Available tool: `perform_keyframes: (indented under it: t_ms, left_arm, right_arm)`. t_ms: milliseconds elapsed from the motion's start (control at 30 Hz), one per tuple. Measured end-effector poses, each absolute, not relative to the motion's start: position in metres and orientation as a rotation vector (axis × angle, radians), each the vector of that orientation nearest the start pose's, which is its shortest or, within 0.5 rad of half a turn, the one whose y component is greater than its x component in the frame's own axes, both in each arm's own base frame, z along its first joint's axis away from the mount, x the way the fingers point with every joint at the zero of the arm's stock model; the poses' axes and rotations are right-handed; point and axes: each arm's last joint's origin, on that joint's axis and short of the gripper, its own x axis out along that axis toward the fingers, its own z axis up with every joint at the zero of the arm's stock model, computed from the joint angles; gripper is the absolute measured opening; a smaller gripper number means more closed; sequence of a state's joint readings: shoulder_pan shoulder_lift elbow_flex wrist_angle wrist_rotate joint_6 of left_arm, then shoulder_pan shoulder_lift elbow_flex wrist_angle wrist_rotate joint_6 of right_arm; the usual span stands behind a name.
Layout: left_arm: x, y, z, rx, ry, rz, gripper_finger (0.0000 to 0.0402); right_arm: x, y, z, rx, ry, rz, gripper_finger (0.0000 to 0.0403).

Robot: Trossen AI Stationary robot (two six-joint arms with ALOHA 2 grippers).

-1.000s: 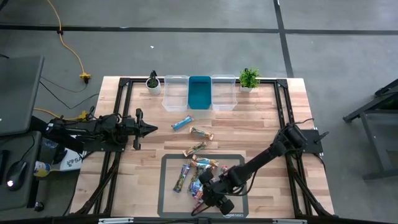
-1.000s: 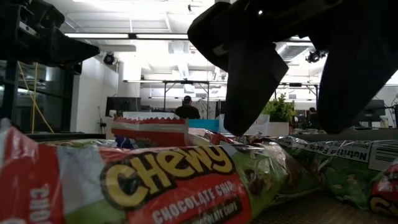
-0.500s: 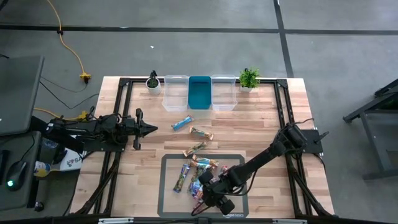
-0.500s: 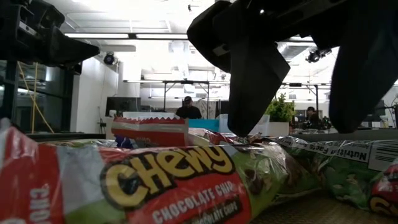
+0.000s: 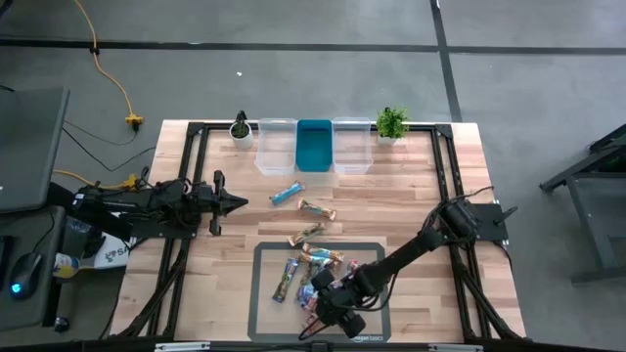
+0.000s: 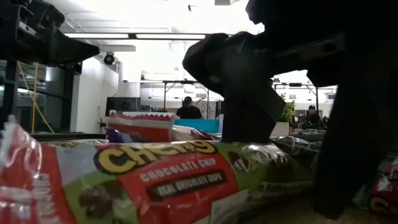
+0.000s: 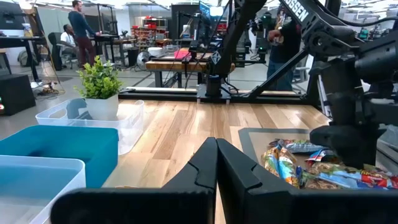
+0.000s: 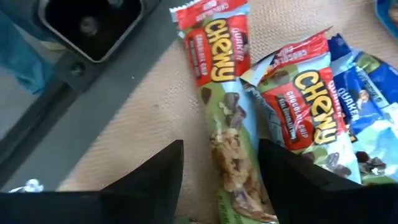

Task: Pick and place Granola Bars by type
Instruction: Put the red granola bar into the right transparent bin

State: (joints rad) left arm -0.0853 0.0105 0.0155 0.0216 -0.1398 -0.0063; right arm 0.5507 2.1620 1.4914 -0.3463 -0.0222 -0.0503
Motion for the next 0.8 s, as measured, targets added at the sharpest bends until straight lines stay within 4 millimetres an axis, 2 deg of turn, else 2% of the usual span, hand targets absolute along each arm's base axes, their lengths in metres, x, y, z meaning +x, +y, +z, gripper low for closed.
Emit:
perform_keyframes:
  t_ms: [233,500,800]
  left_arm:
    - [0.0971,-0.0042,0.1701,-0.009,-0.027,0.055,0.0001]
    - [0.0971,-0.0043,0.1701,-0.009,-0.027,0.054,0.0001]
    - [0.0971,-0.0043,0.1701,-0.010,-0.027,0.054,0.0001]
  right_arm:
    - [0.3803,0.2313,0.1339,-0.358,0.994,0.475,0.0192]
    - [0.3784,0.2300,0.1328,-0.356,1.022,0.470,0.0187]
    - [0.3773,0.2303,0.1326,-0.341,1.037,0.501,0.0117]
